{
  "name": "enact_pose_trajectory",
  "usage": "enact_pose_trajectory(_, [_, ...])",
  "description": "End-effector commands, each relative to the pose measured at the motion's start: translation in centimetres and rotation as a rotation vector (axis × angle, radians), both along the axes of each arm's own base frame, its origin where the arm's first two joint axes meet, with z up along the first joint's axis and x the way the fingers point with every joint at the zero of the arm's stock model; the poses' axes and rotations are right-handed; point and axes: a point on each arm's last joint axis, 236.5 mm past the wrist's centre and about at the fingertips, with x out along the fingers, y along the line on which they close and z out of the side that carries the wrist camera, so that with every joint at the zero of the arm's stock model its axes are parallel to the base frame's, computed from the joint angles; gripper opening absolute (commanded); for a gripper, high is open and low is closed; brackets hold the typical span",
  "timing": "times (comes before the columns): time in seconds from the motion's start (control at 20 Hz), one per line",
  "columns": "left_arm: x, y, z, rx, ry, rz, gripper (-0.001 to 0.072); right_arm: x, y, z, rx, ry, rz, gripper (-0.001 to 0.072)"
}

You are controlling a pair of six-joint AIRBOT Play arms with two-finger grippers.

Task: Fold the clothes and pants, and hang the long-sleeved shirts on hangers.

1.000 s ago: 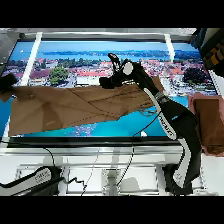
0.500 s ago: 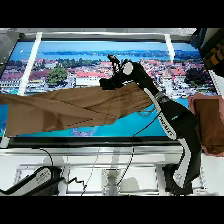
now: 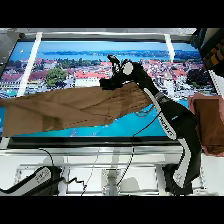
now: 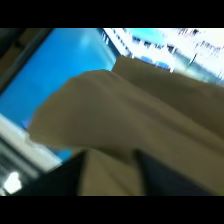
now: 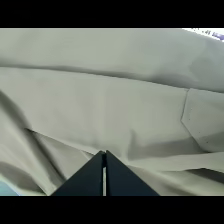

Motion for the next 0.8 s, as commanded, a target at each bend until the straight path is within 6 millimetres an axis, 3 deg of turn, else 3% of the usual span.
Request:
enact_pose_trajectory(0.0, [-4.6, -0.8, -5.7, -0.133, 0.249, 0.044, 0.0691, 0.0, 0.0, 0.0, 0.001, -0.002, -0.001, 0.0029])
enact_pose_trajectory(0.1, [-5.8, -0.8, -7.0, -0.172, 0.303, 0.071, 0.0685, 0.0, 0.0, 0.0, 0.0, 0.0, 0.0, 0.0029])
enact_pose_trajectory(0.15, [-6.1, -0.4, -6.9, -0.174, 0.289, 0.099, 0.0628, -0.1, 0.0, 0.0, -0.002, 0.005, 0.003, 0.0028])
enact_pose_trajectory(0.2, [-6.3, 0.0, -6.5, -0.17, 0.265, 0.118, 0.0562, -0.4, -0.1, -0.1, -0.007, 0.015, 0.009, 0.0029])
enact_pose_trajectory(0.3, [-7.5, 1.5, -4.5, -0.137, 0.203, 0.163, 0.0551, -0.6, -0.2, -0.3, -0.016, 0.02, 0.015, 0.0029])
enact_pose_trajectory(0.4, [-10.2, 3.0, -2.8, -0.09, 0.166, 0.186, 0.053, -0.5, -0.3, -0.3, -0.017, 0.016, 0.013, 0.0029])
enact_pose_trajectory(0.45, [-12.2, 3.3, -2.9, -0.077, 0.189, 0.177, 0.0455, -0.4, -0.3, -0.3, -0.016, 0.015, 0.012, 0.0028])
enact_pose_trajectory(0.5, [-14.4, 3.3, -3.9, -0.085, 0.209, 0.19, 0.041, -0.5, -0.2, -0.3, -0.016, 0.015, 0.013, 0.0029])
enact_pose_trajectory(0.6, [-17.3, 2.3, -7.6, -0.197, 0.165, 0.279, 0.041, -0.5, -0.2, -0.3, -0.017, 0.016, 0.014, 0.0029])
enact_pose_trajectory(0.65, [-17.5, 1.2, -9.8, -0.286, 0.106, 0.3, 0.041, -0.6, -0.3, -0.3, -0.018, 0.019, 0.015, 0.0029])
enact_pose_trajectory(0.75, [-14.5, -1.0, -12.0, -0.474, -0.135, 0.288, 0.0412, -0.8, -0.4, -0.4, -0.023, 0.029, 0.021, 0.0029])
